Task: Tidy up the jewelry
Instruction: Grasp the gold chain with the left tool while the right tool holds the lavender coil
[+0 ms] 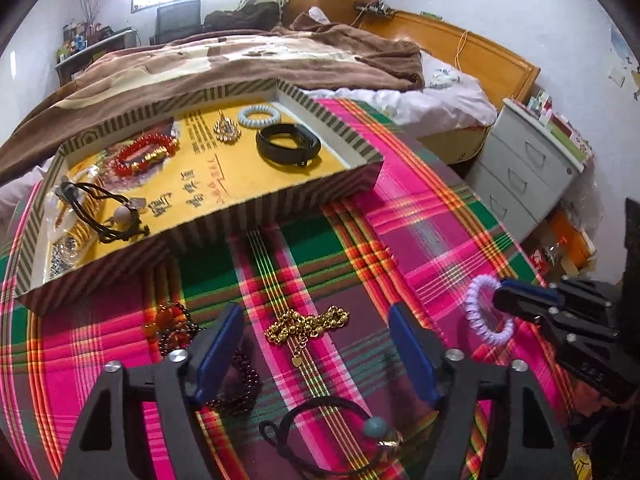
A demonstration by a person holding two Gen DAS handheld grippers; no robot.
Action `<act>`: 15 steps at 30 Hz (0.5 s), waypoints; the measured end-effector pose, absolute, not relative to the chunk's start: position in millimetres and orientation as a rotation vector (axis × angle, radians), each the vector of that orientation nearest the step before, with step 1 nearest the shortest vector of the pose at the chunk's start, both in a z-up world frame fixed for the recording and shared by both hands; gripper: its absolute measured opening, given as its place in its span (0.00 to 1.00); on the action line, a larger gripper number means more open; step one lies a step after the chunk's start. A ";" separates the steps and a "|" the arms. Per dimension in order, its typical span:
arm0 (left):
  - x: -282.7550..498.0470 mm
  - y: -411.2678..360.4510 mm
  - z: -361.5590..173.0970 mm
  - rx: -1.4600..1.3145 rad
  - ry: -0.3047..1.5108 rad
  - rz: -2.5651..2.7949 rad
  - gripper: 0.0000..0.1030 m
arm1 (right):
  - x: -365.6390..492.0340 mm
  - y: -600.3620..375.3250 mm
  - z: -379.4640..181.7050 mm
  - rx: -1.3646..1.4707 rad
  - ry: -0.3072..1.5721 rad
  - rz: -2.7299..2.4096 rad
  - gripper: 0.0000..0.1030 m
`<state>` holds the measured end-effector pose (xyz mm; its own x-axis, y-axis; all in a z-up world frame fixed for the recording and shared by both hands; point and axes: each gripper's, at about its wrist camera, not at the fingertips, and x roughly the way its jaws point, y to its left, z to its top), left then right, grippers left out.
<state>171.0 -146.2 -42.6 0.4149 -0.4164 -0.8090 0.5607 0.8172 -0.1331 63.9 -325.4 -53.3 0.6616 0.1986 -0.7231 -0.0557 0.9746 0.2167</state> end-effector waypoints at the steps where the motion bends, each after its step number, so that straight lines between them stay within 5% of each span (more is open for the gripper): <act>1: 170.8 -148.7 -45.2 0.187 0.965 -0.615 0.66 | 64.1 -325.0 -53.1 0.184 0.836 0.149 0.09; 9: 172.9 -156.9 -53.6 0.251 0.971 -0.595 0.49 | 63.5 -324.7 -55.1 0.192 0.834 0.164 0.09; 15: 170.0 -160.5 -53.8 0.300 0.951 -0.578 0.22 | 64.2 -325.2 -56.2 0.195 0.836 0.162 0.09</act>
